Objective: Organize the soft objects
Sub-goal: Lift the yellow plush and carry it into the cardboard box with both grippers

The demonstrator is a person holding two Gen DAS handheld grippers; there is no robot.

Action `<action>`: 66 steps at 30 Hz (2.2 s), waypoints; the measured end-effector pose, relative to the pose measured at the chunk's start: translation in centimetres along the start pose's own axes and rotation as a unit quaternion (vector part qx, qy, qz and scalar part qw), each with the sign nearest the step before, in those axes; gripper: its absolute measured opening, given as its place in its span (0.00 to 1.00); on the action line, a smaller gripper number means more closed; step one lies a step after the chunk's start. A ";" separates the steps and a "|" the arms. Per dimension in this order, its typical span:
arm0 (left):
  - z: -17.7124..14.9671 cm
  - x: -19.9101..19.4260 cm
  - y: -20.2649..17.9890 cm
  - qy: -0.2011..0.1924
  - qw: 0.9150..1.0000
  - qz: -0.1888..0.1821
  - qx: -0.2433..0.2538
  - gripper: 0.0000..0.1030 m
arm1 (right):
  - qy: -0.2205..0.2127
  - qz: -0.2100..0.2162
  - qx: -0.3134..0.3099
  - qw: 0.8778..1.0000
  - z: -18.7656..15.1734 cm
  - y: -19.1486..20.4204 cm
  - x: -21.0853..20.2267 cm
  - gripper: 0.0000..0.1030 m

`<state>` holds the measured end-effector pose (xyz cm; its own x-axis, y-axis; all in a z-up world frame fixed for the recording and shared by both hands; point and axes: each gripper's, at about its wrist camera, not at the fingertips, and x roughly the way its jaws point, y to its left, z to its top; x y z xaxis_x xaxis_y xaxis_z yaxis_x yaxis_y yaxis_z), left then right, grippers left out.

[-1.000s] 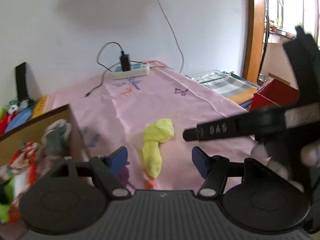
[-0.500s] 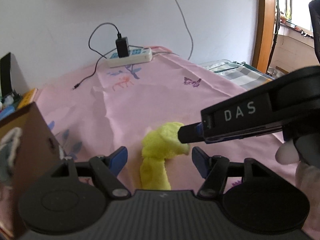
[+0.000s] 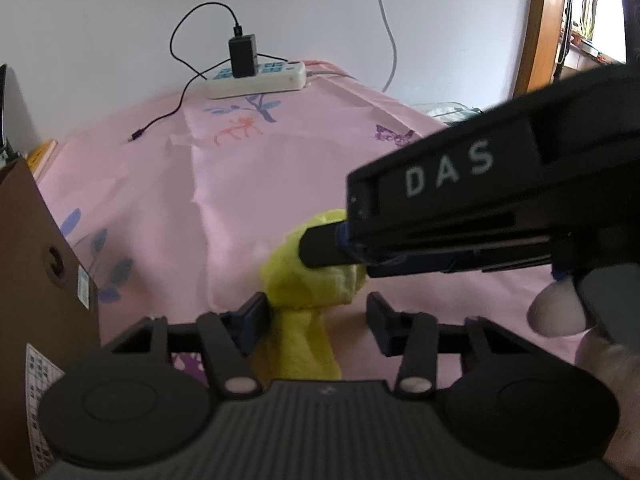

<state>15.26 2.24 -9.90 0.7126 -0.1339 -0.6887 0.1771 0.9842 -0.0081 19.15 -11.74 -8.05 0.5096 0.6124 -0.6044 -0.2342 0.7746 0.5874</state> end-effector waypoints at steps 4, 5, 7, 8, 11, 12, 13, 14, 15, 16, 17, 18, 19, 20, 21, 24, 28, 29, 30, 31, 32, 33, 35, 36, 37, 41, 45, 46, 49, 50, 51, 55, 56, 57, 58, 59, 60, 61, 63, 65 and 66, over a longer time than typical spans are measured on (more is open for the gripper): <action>0.1 -0.4 0.3 -0.003 1.000 -0.002 -0.006 0.34 | -0.005 -0.006 -0.017 1.000 -0.3 0.5 -0.1 0.19; 0.1 -0.6 0.3 -0.004 1.000 -0.003 -0.009 0.34 | -0.007 -0.008 -0.019 1.000 -0.3 0.7 -0.2 0.17; 0.1 -1.1 0.3 -0.007 1.000 -0.006 -0.017 0.34 | -0.013 -0.010 -0.027 0.999 -0.5 1.0 -0.7 0.16; 0.1 -1.4 0.3 -0.010 1.000 -0.006 -0.020 0.34 | -0.015 -0.009 -0.031 0.999 -0.6 1.2 -0.9 0.16; 0.1 -2.9 0.3 -0.020 0.999 -0.007 -0.030 0.34 | -0.028 -0.010 -0.049 0.998 -1.1 2.2 -2.0 0.16; 0.1 -3.3 0.3 -0.022 0.999 -0.009 -0.034 0.34 | -0.033 -0.012 -0.057 0.998 -1.4 2.6 -2.5 0.16; 0.1 -3.8 0.2 -0.025 0.999 -0.009 -0.036 0.34 | -0.039 -0.013 -0.065 0.997 -1.7 3.0 -3.0 0.16; 0.0 -4.4 0.1 -0.029 0.999 -0.010 -0.037 0.34 | -0.044 -0.014 -0.073 0.996 -2.0 3.4 -3.5 0.16; 0.0 -5.0 0.1 -0.032 0.999 -0.010 -0.038 0.34 | -0.050 -0.015 -0.082 0.995 -2.3 3.9 -4.1 0.16; -0.1 -5.8 -0.1 -0.036 0.999 -0.010 -0.040 0.34 | -0.055 -0.016 -0.090 0.994 -2.6 4.2 -4.5 0.16; -0.2 -6.4 -0.2 -0.039 0.998 -0.010 -0.041 0.34 | -0.060 -0.016 -0.097 0.993 -2.9 4.6 -5.0 0.16; -0.3 -7.1 -0.3 -0.044 0.998 -0.009 -0.042 0.34 | -0.065 -0.015 -0.104 0.992 -3.2 5.0 -5.5 0.16; -0.4 -7.8 -0.4 -0.048 0.998 -0.008 -0.041 0.34 | -0.070 -0.013 -0.109 0.991 -3.4 5.4 -6.0 0.16; -0.5 -8.6 -0.4 -0.053 0.998 -0.006 -0.040 0.34 | -0.075 -0.010 -0.111 0.991 -3.7 5.7 -6.4 0.16; -0.6 -9.2 -0.5 -0.058 0.998 -0.004 -0.039 0.34 | -0.079 -0.006 -0.112 0.991 -3.9 6.1 -6.9 0.16; -0.8 -11.3 -0.4 -0.074 0.996 -0.002 -0.041 0.34 | -0.091 0.006 -0.114 0.989 -4.3 7.1 -8.0 0.16; -1.2 -14.4 0.3 -0.100 0.994 0.007 -0.044 0.34 | -0.104 0.025 -0.130 0.986 -4.6 9.3 -9.3 0.16; -1.3 -15.2 0.6 -0.106 0.993 0.010 -0.046 0.34 | -0.106 0.030 -0.135 0.985 -4.7 9.9 -9.5 0.16; -1.5 -15.9 1.0 -0.111 0.993 0.013 -0.048 0.34 | -0.108 0.034 -0.140 0.984 -4.8 10.5 -9.6 0.16; -1.6 -16.5 1.4 -0.116 0.992 0.016 -0.051 0.34 | -0.110 0.040 -0.147 0.982 -4.9 11.2 -9.7 0.16; -1.7 -17.1 1.8 -0.120 0.991 0.019 -0.055 0.34 | -0.111 0.044 -0.153 0.981 -5.1 11.9 -9.7 0.16; -1.8 -17.8 2.3 -0.125 0.990 0.021 -0.060 0.34 | -0.113 0.049 -0.161 0.979 -5.2 12.6 -9.7 0.16; -2.1 -19.1 3.3 -0.133 0.988 0.026 -0.071 0.34 | -0.115 0.059 -0.177 0.976 -5.5 14.1 -9.7 0.16; -2.2 -19.7 3.9 -0.137 0.987 0.028 -0.075 0.34 | -0.116 0.064 -0.185 0.974 -5.6 14.8 -9.5 0.16; -2.4 -20.2 4.4 -0.141 0.986 0.032 -0.080 0.34 | -0.116 0.069 -0.191 0.972 -5.7 15.4 -9.5 0.16; -2.9 -21.8 6.6 -0.152 0.983 0.045 -0.098 0.34 | -0.112 0.087 -0.210 0.967 -6.2 17.7 -8.7 0.16; -3.3 -22.6 8.9 -0.157 0.979 0.059 -0.114 0.34 | -0.108 0.101 -0.228 0.962 -6.6 19.7 -7.5 0.16; -3.3 -22.6 9.3 -0.157 0.979 0.060 -0.118 0.34 | -0.106 0.103 -0.231 0.962 -6.7 20.1 -7.1 0.16; -3.6 -22.5 11.0 -0.154 0.977 0.063 -0.134 0.34 | -0.101 0.106 -0.238 0.960 -6.8 20.9 -6.0 0.16; -3.6 -22.3 11.5 -0.152 0.977 0.063 -0.138 0.34 | -0.099 0.106 -0.241 0.960 -7.0 21.1 -5.6 0.16; -3.7 -22.0 12.0 -0.149 0.977 0.064 -0.141 0.34 | -0.097 0.105 -0.243 0.959 -7.0 21.2 -5.2 0.16; -3.9 -20.5 13.4 -0.124 0.979 0.064 -0.148 0.34 | -0.084 0.093 -0.247 0.961 -7.3 21.2 -3.6 0.16; -4.0 -20.2 13.6 -0.118 0.980 0.062 -0.149 0.34 | -0.082 0.090 -0.248 0.961 -7.5 21.2 -3.3 0.16; -4.1 -19.9 13.8 -0.113 0.980 0.061 -0.150 0.34 | -0.079 0.085 -0.249 0.961 -7.6 21.2 -2.9 0.16; -4.3 -19.6 13.9 -0.108 0.981 0.061 -0.150 0.34 | -0.077 0.082 -0.250 0.962 -7.6 21.1 -2.6 0.16; -4.3 -19.2 14.1 -0.102 0.982 0.061 -0.150 0.34 | -0.074 0.078 -0.252 0.962 -7.7 21.1 -2.3 0.17; -4.5 -19.0 14.1 -0.097 0.982 0.061 -0.149 0.34 | -0.071 0.074 -0.255 0.962 -7.8 21.1 -1.9 0.18; -4.6 -18.8 14.1 -0.092 0.983 0.061 -0.149 0.35 | -0.069 0.070 -0.257 0.961 -7.9 21.1 -1.7 0.18; -4.8 -18.4 14.3 -0.086 0.983 0.061 -0.149 0.35 | -0.066 0.066 -0.259 0.961 -8.1 21.0 -1.4 0.18; -5.0 -18.1 14.5 -0.081 0.984 0.062 -0.149 0.37 | -0.061 0.067 -0.259 0.962 -8.2 21.0 -1.2 0.18; -5.0 -18.0 14.7 -0.079 0.984 0.062 -0.149 0.39 | -0.058 0.067 -0.260 0.962 -8.3 20.9 -1.1 0.18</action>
<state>1.66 19.66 -1.29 0.8171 -0.0041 -0.5765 -0.1075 0.9814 -0.1593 6.86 5.11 0.46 0.5283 0.7139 -0.4597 -0.6706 0.6829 0.2898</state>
